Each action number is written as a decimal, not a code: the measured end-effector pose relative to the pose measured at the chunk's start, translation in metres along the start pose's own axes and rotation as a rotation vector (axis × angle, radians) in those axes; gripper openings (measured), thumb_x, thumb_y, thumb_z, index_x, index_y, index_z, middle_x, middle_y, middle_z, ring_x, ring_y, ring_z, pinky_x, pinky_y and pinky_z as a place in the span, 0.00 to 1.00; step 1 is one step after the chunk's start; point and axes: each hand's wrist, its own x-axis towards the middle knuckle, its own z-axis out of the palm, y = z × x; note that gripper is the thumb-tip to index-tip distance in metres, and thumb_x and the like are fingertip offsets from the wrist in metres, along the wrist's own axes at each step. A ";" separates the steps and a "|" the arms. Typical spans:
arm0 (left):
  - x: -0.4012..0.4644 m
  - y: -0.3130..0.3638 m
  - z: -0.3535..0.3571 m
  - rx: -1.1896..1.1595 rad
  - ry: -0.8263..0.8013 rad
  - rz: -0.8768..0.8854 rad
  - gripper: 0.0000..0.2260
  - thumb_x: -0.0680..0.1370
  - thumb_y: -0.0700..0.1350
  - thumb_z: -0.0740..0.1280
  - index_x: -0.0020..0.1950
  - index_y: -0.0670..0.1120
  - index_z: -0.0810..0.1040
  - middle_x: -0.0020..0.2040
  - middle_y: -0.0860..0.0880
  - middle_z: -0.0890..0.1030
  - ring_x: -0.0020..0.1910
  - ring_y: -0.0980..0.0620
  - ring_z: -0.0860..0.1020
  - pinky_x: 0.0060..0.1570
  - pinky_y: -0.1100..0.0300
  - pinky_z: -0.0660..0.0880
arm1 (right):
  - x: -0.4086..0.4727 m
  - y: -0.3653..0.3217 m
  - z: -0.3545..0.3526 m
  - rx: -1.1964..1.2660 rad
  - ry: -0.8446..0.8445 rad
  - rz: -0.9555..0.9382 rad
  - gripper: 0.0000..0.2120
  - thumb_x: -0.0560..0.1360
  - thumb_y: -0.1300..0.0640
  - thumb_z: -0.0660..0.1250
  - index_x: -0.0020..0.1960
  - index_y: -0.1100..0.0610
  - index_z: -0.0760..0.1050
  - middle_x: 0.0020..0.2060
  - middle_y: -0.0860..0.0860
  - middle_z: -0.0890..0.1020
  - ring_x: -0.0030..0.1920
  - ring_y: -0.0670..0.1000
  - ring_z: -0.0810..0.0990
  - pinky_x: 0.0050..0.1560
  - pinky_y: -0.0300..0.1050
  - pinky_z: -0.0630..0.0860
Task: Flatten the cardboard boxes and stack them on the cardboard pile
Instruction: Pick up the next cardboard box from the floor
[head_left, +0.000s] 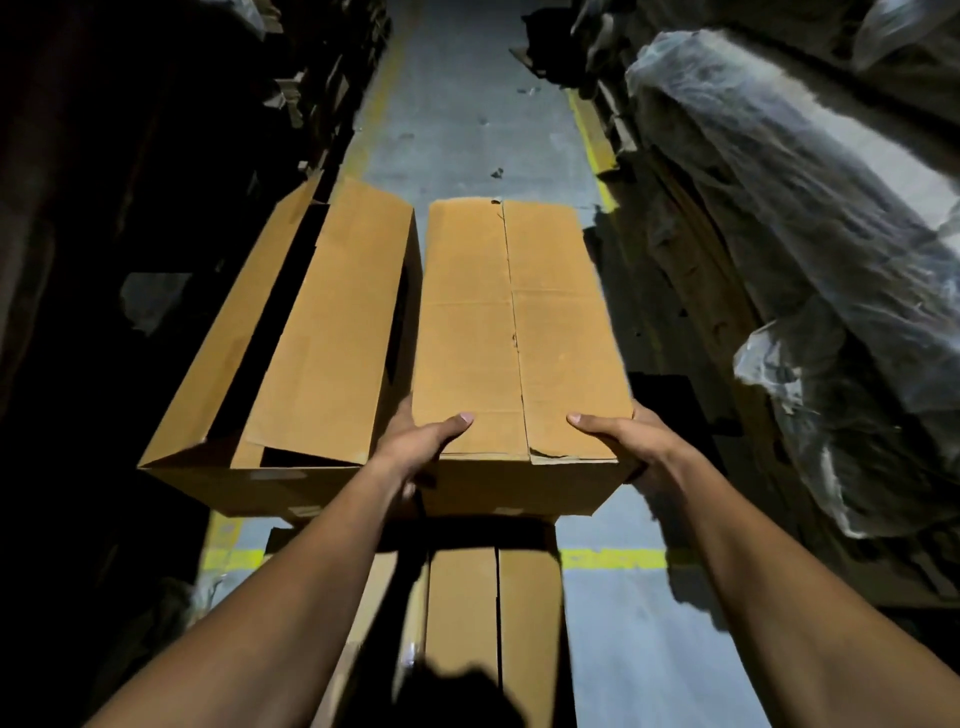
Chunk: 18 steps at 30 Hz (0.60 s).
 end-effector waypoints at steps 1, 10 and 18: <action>-0.003 0.000 0.000 0.000 0.009 -0.001 0.43 0.70 0.59 0.81 0.80 0.53 0.66 0.68 0.52 0.78 0.68 0.46 0.75 0.63 0.53 0.71 | -0.003 0.001 0.001 0.019 -0.001 -0.012 0.47 0.50 0.37 0.88 0.65 0.46 0.75 0.55 0.49 0.86 0.55 0.56 0.85 0.57 0.63 0.82; -0.058 0.022 -0.005 0.048 0.016 0.054 0.48 0.65 0.65 0.82 0.80 0.58 0.65 0.70 0.53 0.78 0.70 0.46 0.75 0.72 0.45 0.72 | -0.066 0.000 -0.028 0.023 0.007 -0.113 0.43 0.56 0.36 0.86 0.66 0.46 0.75 0.55 0.45 0.84 0.55 0.50 0.83 0.45 0.49 0.80; -0.182 0.071 -0.020 0.050 0.018 0.154 0.47 0.67 0.63 0.81 0.82 0.57 0.63 0.69 0.53 0.76 0.72 0.45 0.73 0.71 0.47 0.70 | -0.193 -0.023 -0.079 0.048 0.017 -0.237 0.37 0.62 0.46 0.86 0.67 0.51 0.75 0.54 0.45 0.84 0.56 0.47 0.82 0.63 0.48 0.78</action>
